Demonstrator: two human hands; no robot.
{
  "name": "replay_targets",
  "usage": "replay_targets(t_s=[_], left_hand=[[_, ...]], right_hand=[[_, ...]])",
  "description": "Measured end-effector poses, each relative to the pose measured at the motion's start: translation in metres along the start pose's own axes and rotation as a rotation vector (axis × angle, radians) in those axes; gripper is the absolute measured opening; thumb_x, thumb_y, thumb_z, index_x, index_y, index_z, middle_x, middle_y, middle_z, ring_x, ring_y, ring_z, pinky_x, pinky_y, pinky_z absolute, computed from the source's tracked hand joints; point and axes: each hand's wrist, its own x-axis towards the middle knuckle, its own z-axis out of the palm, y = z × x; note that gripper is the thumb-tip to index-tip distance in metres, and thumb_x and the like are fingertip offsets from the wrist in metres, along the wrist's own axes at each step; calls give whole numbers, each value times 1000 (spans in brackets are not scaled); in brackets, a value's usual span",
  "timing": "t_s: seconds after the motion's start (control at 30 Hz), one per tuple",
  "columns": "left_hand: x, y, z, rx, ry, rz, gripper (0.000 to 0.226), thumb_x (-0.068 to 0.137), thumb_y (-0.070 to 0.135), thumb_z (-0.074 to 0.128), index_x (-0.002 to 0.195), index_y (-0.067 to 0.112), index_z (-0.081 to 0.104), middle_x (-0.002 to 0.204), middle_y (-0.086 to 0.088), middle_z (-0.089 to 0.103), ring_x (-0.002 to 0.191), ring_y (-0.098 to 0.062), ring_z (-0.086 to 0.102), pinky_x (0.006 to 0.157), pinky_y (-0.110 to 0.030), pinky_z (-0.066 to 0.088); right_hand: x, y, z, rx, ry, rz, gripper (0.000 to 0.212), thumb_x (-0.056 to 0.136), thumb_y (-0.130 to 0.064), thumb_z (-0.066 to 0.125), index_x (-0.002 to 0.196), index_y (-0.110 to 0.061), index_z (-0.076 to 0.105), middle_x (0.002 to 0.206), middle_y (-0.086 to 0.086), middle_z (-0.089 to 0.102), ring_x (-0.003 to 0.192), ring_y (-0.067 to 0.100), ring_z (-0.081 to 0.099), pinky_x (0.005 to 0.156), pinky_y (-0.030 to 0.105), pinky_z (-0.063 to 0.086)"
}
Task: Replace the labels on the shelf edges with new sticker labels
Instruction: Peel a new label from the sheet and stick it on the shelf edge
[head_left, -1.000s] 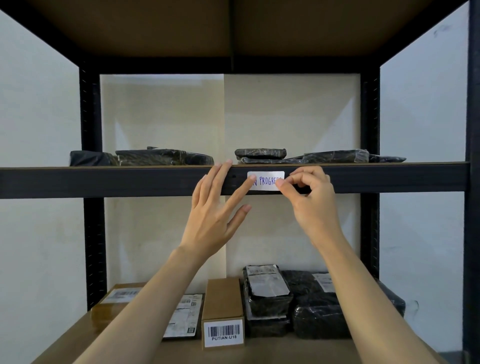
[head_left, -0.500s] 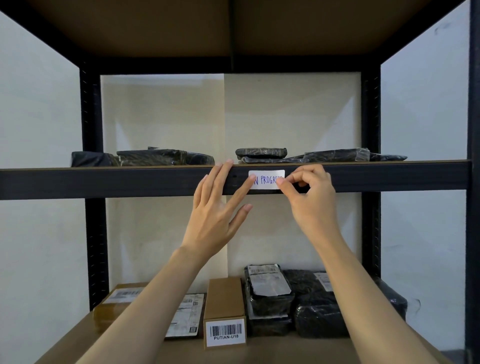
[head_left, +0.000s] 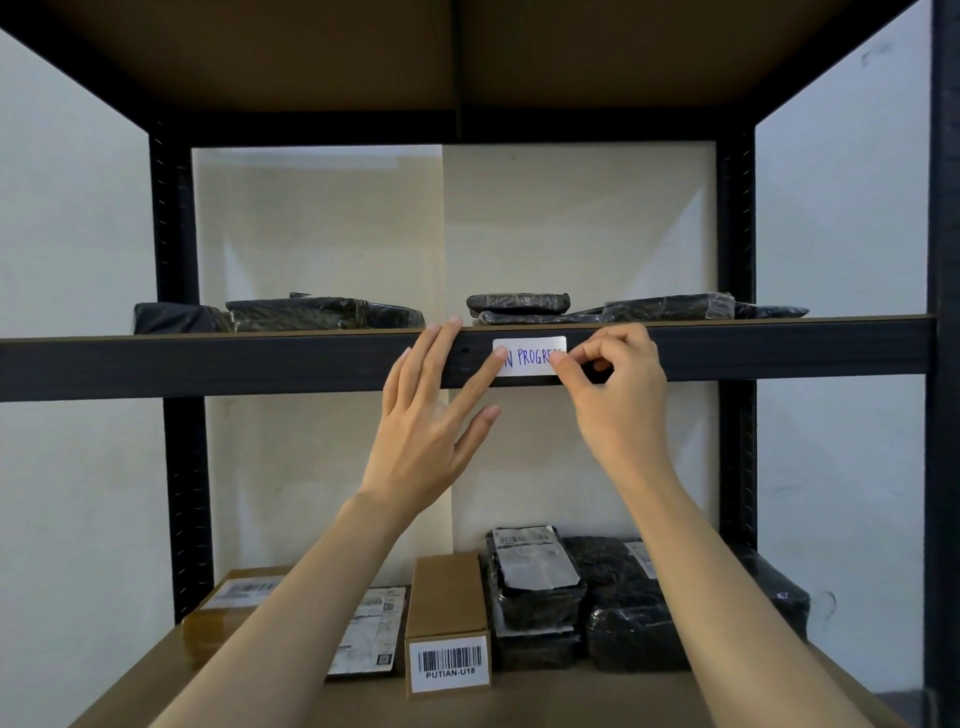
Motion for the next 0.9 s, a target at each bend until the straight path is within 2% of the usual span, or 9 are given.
replay_targets(t_s=[0.37, 0.57, 0.8, 0.9], left_hand=[[-1, -1, 3, -1, 26, 4, 44, 100, 39, 37, 141, 24, 42, 151, -18, 28, 142, -29, 18, 114, -43, 19], [-1, -2, 5, 5, 35, 7, 44, 100, 39, 38, 141, 24, 43, 151, -19, 28, 142, -30, 19, 114, -44, 20], [-1, -2, 5, 7, 43, 12, 43, 100, 38, 39, 140, 23, 44, 150, -19, 30, 141, -30, 21, 113, -46, 23], [-1, -2, 6, 4, 48, 12, 43, 100, 38, 40, 140, 23, 45, 150, -19, 30, 141, -30, 21, 113, -45, 23]], right_hand=[[0, -1, 1, -47, 11, -11, 16, 80, -16, 72, 76, -3, 67, 93, 2, 48, 89, 22, 51, 74, 15, 31], [0, -1, 2, -69, 24, -17, 16, 80, -17, 72, 76, -3, 67, 92, 0, 46, 90, 19, 50, 72, 11, 27], [-1, -1, 4, -104, 35, -17, 16, 81, -18, 71, 76, -3, 66, 95, 4, 49, 91, 18, 47, 74, 14, 28], [-1, 0, 3, -125, 46, -11, 17, 81, -21, 72, 75, -5, 67, 93, -1, 45, 89, 14, 42, 72, 14, 26]])
